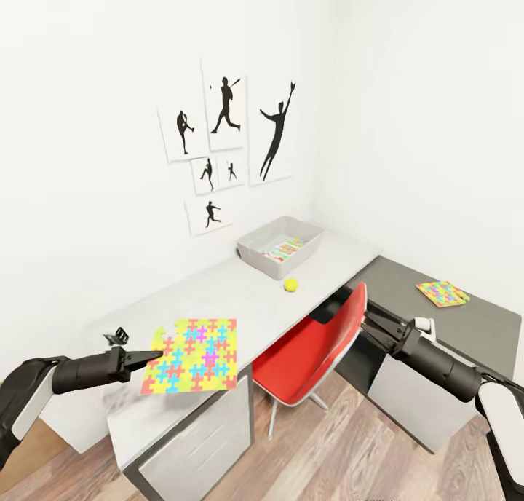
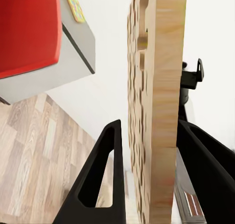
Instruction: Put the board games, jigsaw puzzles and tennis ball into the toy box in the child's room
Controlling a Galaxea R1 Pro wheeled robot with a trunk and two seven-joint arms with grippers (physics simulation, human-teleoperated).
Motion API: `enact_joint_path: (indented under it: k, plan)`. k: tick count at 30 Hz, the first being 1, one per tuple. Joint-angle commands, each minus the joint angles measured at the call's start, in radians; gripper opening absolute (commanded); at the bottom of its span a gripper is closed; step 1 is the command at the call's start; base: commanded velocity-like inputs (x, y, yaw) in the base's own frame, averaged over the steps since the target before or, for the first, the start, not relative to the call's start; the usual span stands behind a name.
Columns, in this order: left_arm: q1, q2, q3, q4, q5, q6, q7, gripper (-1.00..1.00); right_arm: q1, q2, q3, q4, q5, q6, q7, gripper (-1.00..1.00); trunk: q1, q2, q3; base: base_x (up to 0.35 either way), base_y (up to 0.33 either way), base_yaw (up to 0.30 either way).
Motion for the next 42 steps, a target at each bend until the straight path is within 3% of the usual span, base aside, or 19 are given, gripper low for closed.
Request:
enact_joint_path:
  k: [1, 21, 36, 42]
  plan:
    - [0.0, 0.0, 0.0, -0.001, 0.002, 0.01, -0.001, -1.0, -0.001, 0.0, -0.005, 0.0, 0.003, 0.005, 0.005, 1.0, 0.001, -0.002, -0.001, 0.0, 0.0, -0.219]
    - [0.001, -0.006, 0.004, -0.001, 0.002, 0.008, 0.0, -1.0, -0.001, 0.0, -0.014, 0.0, 0.003, 0.006, 0.005, 1.0, 0.001, -0.002, 0.005, 0.106, -0.24, -0.05]
    - [0.001, -0.007, 0.003, 0.001, 0.0, 0.005, 0.0, -1.0, -0.001, 0.0, -0.015, 0.0, 0.005, 0.005, 0.005, 1.0, 0.001, -0.002, 0.005, 0.204, -0.268, 0.259]
    - [0.001, -0.007, 0.003, 0.001, 0.0, 0.005, 0.001, -1.0, -0.001, 0.0, -0.014, 0.0, 0.006, 0.004, -0.003, 1.0, 0.001, -0.002, 0.005, 0.247, -0.247, 0.062]
